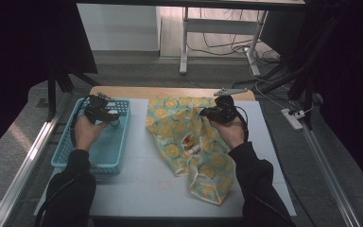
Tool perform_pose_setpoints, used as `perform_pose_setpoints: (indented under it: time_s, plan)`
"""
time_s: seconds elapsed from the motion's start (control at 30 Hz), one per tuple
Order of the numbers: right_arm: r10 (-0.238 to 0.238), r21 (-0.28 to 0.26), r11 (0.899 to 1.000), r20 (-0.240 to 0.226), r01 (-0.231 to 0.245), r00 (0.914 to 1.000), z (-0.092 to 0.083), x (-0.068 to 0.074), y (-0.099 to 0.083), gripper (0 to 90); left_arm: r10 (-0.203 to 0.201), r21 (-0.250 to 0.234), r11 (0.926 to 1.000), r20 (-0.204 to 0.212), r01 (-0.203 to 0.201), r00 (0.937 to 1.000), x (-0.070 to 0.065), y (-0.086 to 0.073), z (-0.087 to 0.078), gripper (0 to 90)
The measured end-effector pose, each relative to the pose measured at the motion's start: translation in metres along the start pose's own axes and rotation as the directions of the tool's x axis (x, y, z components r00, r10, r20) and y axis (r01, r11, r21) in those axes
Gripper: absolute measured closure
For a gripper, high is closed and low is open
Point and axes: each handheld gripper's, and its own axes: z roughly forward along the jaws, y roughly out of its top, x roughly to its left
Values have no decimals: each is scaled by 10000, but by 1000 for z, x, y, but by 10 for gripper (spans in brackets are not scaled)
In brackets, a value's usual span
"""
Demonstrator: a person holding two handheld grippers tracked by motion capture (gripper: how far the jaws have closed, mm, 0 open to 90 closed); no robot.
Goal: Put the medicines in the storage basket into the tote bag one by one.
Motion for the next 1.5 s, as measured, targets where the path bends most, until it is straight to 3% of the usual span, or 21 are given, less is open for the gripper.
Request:
perform_pose_setpoints:
  time_s: [0.43,0.63,0.83,1.1,1.27,1.5]
  plan:
    - [-62,-48,10000,9,62,10000,-1,2,2,900,950,-441,9946,235,-940,9952,-21,9,-44,510]
    - [-81,-43,10000,7,81,10000,-1,3,3,900,1037,-652,9929,654,-994,9925,-29,10,-61,510]
    - [-114,-50,9999,19,114,9999,-1,3,4,900,1436,-890,9869,1081,-1343,9837,-43,9,-73,510]
    - [-167,-61,9998,22,167,9999,-1,5,7,900,2097,-1114,9749,1661,-1929,9636,-72,11,-79,509]
    - [-157,-67,9999,51,157,9999,-1,4,8,900,2591,-1229,9634,1965,-2384,9457,-95,16,-77,509]
    - [-204,-4,9998,74,204,9998,0,3,9,900,3239,-1274,9451,2438,-3009,9141,-128,25,-65,509]
